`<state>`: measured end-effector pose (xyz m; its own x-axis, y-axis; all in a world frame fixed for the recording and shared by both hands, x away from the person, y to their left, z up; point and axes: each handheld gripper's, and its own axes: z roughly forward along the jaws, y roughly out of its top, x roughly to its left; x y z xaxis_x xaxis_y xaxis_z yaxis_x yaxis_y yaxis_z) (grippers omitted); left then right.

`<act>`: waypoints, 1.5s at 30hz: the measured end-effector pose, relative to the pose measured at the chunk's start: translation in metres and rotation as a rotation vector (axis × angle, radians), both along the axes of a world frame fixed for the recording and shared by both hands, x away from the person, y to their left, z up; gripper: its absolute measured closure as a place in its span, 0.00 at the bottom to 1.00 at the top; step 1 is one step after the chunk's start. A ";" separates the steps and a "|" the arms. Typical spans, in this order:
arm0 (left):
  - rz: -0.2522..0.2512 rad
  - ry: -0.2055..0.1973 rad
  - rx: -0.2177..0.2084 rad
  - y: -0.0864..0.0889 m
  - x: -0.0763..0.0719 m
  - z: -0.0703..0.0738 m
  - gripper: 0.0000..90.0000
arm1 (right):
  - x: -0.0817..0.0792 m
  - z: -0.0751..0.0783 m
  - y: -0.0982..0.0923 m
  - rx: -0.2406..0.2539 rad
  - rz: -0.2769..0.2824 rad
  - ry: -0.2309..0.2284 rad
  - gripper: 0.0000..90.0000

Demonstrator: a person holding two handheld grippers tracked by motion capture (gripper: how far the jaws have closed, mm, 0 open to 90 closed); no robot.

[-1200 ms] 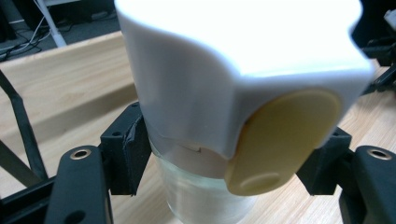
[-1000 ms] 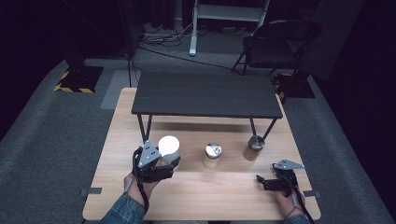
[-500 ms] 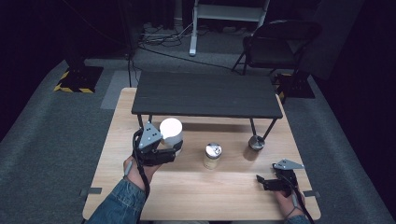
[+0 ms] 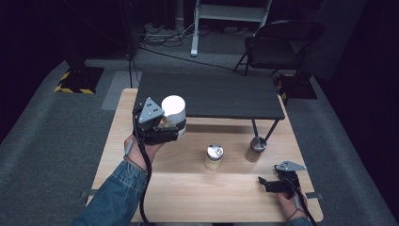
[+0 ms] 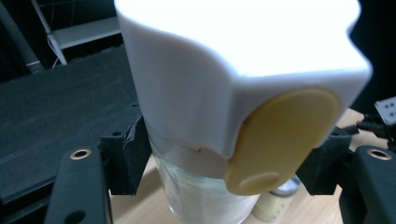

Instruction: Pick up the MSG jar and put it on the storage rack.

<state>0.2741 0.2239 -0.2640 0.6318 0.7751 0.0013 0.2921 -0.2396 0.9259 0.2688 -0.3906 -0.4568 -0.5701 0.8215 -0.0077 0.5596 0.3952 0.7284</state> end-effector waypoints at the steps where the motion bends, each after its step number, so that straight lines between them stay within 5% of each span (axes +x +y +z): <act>1: 0.003 -0.001 -0.005 0.000 0.002 0.002 0.33 | 0.000 0.000 0.000 0.000 0.000 0.000 0.08; 11: 0.026 -0.021 -0.005 -0.006 0.027 0.024 0.33 | 0.001 0.000 0.000 -0.001 0.007 0.002 0.07; 23: 0.097 0.014 0.004 -0.012 0.062 0.017 0.33 | 0.001 0.000 0.000 -0.001 0.012 0.002 0.07; 45: 0.110 0.023 -0.004 -0.014 0.073 0.004 0.31 | 0.001 0.000 0.000 -0.002 0.014 0.001 0.07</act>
<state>0.3474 0.2100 -0.2604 0.5425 0.8399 -0.0154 0.3376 -0.2012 0.9196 0.2697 -0.3910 -0.4566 -0.5813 0.8136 -0.0084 0.5552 0.4042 0.7269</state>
